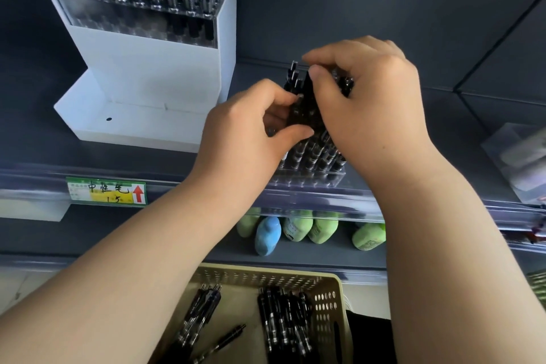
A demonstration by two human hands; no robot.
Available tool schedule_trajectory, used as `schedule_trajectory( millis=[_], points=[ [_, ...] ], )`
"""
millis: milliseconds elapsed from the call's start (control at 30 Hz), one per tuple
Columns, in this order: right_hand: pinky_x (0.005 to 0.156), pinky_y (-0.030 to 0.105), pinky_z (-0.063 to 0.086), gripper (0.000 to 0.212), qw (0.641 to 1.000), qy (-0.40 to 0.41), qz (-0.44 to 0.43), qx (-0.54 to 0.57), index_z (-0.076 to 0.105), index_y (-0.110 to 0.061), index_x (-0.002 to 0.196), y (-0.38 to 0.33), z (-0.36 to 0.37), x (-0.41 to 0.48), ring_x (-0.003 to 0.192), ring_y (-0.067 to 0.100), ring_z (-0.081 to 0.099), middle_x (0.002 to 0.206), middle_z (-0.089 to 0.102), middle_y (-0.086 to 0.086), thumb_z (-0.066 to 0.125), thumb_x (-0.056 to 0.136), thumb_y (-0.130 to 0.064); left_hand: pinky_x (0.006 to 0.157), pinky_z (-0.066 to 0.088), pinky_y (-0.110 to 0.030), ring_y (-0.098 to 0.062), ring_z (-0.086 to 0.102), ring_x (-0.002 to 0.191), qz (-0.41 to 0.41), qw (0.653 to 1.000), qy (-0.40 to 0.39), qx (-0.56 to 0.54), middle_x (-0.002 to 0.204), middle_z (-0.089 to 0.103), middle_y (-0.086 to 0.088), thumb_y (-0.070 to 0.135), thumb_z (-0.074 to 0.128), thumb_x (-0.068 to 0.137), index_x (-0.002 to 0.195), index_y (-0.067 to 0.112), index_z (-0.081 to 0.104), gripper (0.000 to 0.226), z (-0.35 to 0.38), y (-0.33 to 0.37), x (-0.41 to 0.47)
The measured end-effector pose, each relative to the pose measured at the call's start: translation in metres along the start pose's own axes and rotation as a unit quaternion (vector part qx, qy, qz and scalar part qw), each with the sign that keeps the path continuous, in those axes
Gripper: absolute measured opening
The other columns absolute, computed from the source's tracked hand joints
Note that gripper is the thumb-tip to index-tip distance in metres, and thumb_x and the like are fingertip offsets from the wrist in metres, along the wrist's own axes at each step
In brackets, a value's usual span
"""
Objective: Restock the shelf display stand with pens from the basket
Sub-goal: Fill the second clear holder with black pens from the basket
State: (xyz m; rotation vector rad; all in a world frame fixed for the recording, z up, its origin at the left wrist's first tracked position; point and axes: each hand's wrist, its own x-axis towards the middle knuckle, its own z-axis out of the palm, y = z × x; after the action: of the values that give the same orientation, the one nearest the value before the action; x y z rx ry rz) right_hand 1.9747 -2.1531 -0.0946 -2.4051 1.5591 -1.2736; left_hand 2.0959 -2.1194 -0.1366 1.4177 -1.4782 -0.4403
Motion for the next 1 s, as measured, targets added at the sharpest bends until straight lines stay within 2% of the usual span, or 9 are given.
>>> schedule_trajectory(
  millis=[233,333,500,567,633,733,867,933,1000],
  points=[
    [0.083,0.045,0.044,0.023,0.999,0.033,-0.042,-0.012,0.071,-0.022,0.101,-0.005,-0.010,-0.004,0.093,0.026,0.057,0.093,0.067,-0.004,0.054,0.086,-0.019,0.069,0.040,-0.005,-0.004,0.058,0.077,-0.019,0.991,-0.066,0.115,0.083,0.064,0.011,0.033,0.076,0.074,0.096,0.020,0.066,0.027,-0.003,-0.020,-0.004],
    [0.076,0.042,0.045,0.022,0.996,0.033,-0.075,-0.035,0.071,-0.020,0.098,-0.009,-0.011,-0.026,0.089,0.028,0.057,0.091,0.068,-0.002,0.056,0.084,-0.017,0.072,0.043,-0.012,-0.006,0.058,0.078,-0.005,0.990,-0.060,0.128,0.084,0.063,0.009,0.029,0.076,0.076,0.099,0.019,0.066,0.027,-0.013,-0.024,-0.018],
    [0.068,0.036,0.044,0.019,0.991,-0.042,-0.109,-0.067,0.072,-0.020,0.093,-0.016,-0.014,-0.083,0.080,0.027,0.059,0.081,0.067,-0.003,0.058,0.081,-0.019,0.077,0.045,-0.024,-0.011,0.056,0.081,0.002,0.973,-0.098,0.209,0.087,0.057,0.009,0.027,0.071,0.081,0.102,0.018,0.065,0.023,-0.034,-0.033,-0.054],
    [0.074,0.040,0.049,0.020,0.988,-0.130,-0.066,-0.051,0.071,-0.020,0.098,-0.017,-0.017,-0.105,0.084,0.027,0.060,0.085,0.068,-0.001,0.058,0.084,-0.021,0.079,0.049,-0.029,-0.014,0.058,0.083,-0.021,0.962,-0.136,0.238,0.089,0.059,0.006,0.027,0.069,0.082,0.103,0.018,0.065,0.023,-0.038,-0.041,-0.073],
    [0.085,0.038,0.048,0.024,0.955,-0.289,0.029,-0.063,0.067,-0.023,0.110,-0.015,-0.019,-0.130,0.097,0.022,0.058,0.100,0.067,-0.001,0.054,0.090,-0.026,0.082,0.049,-0.031,-0.015,0.057,0.086,-0.076,0.941,-0.190,0.269,0.094,0.059,0.005,0.027,0.066,0.085,0.106,0.019,0.064,0.023,-0.038,-0.051,-0.094],
    [0.086,0.032,0.049,0.027,0.867,-0.459,0.163,-0.105,0.062,-0.025,0.115,-0.001,-0.008,-0.172,0.103,0.021,0.058,0.109,0.063,-0.001,0.052,0.090,-0.030,0.087,0.048,-0.033,-0.019,0.058,0.096,-0.139,0.906,-0.261,0.303,0.106,0.060,0.001,0.020,0.058,0.089,0.110,0.019,0.062,0.022,-0.032,-0.066,-0.132],
    [0.088,0.032,0.050,0.030,0.789,-0.540,0.255,-0.140,0.061,-0.016,0.115,0.007,0.008,-0.220,0.106,0.025,0.059,0.115,0.061,0.006,0.056,0.087,-0.023,0.085,0.042,-0.025,-0.022,0.057,0.101,-0.245,0.858,-0.328,0.311,0.115,0.059,-0.005,0.007,0.047,0.089,0.115,0.020,0.060,0.032,-0.010,-0.084,-0.189],
    [0.090,0.030,0.048,0.032,0.766,-0.570,0.262,-0.142,0.059,-0.014,0.120,0.006,0.014,-0.237,0.110,0.025,0.057,0.122,0.057,0.007,0.053,0.089,-0.018,0.072,0.045,-0.021,-0.020,0.053,0.090,-0.281,0.842,-0.353,0.294,0.109,0.060,-0.012,0.012,0.047,0.093,0.114,0.010,0.061,0.026,-0.005,-0.089,-0.207],
    [0.092,0.030,0.047,0.034,0.758,-0.583,0.257,-0.136,0.057,-0.013,0.124,0.004,0.020,-0.247,0.115,0.024,0.055,0.127,0.054,0.006,0.051,0.091,-0.018,0.049,0.037,-0.004,-0.017,0.045,0.093,-0.278,0.838,-0.386,0.267,0.123,0.055,-0.019,0.011,0.042,0.097,0.125,-0.001,0.054,0.033,0.005,-0.094,-0.210]
  ],
)
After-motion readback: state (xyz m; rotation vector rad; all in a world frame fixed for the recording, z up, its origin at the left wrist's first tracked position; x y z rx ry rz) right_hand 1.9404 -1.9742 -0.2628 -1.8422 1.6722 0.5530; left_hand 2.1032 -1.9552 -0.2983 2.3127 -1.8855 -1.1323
